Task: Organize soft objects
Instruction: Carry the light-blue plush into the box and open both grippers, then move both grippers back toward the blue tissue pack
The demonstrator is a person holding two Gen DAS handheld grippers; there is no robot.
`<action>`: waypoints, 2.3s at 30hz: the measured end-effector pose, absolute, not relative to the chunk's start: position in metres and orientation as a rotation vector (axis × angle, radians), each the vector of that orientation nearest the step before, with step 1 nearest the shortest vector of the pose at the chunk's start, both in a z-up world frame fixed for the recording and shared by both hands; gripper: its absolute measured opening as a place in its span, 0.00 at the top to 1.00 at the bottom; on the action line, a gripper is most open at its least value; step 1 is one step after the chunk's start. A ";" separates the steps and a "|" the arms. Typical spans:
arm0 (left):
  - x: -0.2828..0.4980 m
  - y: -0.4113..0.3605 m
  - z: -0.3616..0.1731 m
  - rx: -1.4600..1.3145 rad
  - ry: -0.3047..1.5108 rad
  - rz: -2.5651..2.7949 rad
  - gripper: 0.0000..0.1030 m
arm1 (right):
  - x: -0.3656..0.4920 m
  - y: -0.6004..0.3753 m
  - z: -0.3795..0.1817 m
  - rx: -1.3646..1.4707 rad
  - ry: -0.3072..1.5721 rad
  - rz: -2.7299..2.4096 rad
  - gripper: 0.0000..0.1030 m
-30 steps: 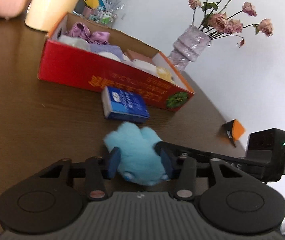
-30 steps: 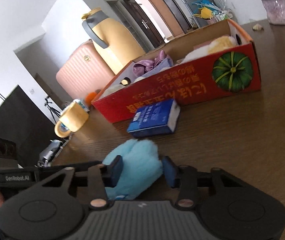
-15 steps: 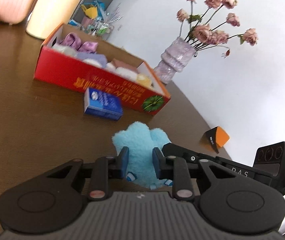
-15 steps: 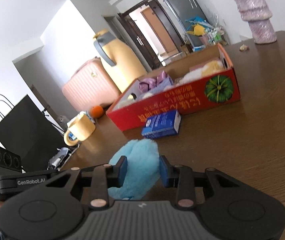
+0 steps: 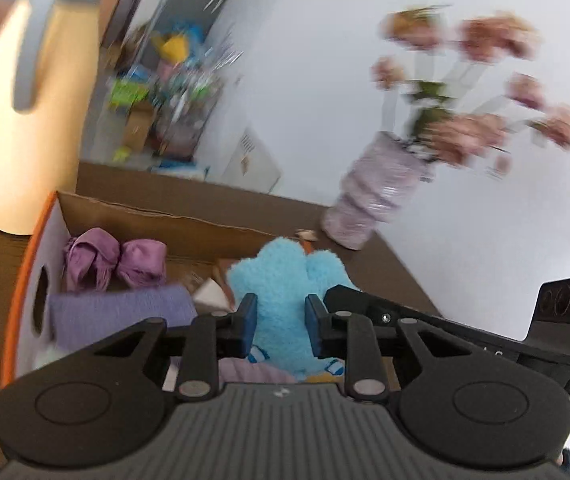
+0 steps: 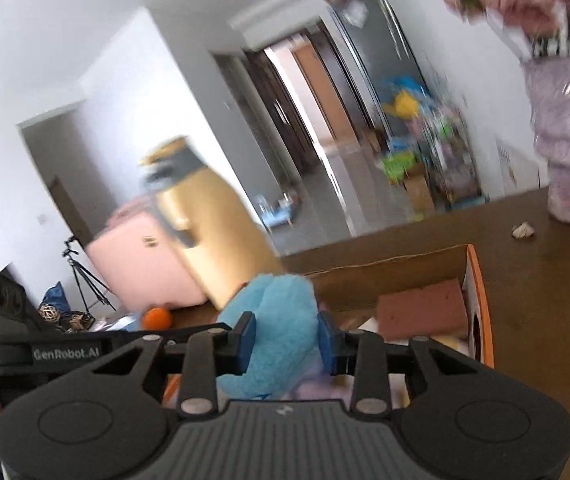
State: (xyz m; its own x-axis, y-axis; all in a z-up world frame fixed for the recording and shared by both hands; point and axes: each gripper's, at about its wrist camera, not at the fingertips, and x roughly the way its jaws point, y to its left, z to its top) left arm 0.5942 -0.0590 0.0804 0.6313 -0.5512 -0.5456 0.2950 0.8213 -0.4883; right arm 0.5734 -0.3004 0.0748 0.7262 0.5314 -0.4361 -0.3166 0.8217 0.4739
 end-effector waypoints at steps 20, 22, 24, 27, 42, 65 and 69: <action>0.707 -0.072 0.019 -0.266 0.922 -0.337 0.84 | 0.716 -0.240 0.017 0.165 0.796 0.269 0.76; 0.689 -0.066 0.040 -0.219 0.881 -0.334 0.84 | 0.702 -0.245 0.038 0.144 0.763 0.280 0.76; 0.667 -0.062 0.063 -0.172 0.847 -0.311 0.83 | 0.681 -0.251 0.065 0.118 0.727 0.277 0.76; 0.625 -0.054 0.096 -0.071 0.784 -0.245 0.66 | 0.646 -0.270 0.104 0.099 0.691 0.269 0.72; 0.434 -0.016 0.187 0.063 0.420 -0.035 0.01 | 0.462 -0.310 0.193 0.020 0.494 0.169 0.13; 0.190 -0.003 0.022 0.022 0.422 -0.036 0.00 | 0.210 -0.288 0.012 0.087 0.433 0.198 0.12; 0.163 0.000 0.011 0.020 0.445 -0.042 0.00 | 0.168 -0.291 -0.005 0.156 0.435 0.214 0.12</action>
State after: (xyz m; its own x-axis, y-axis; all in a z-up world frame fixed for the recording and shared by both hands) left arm 0.1626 -0.0004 0.0111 0.9017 -0.0357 -0.4308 0.0446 0.9990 0.0104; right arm 0.1684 -0.2906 -0.0049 0.8852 0.2380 -0.3997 -0.1718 0.9658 0.1944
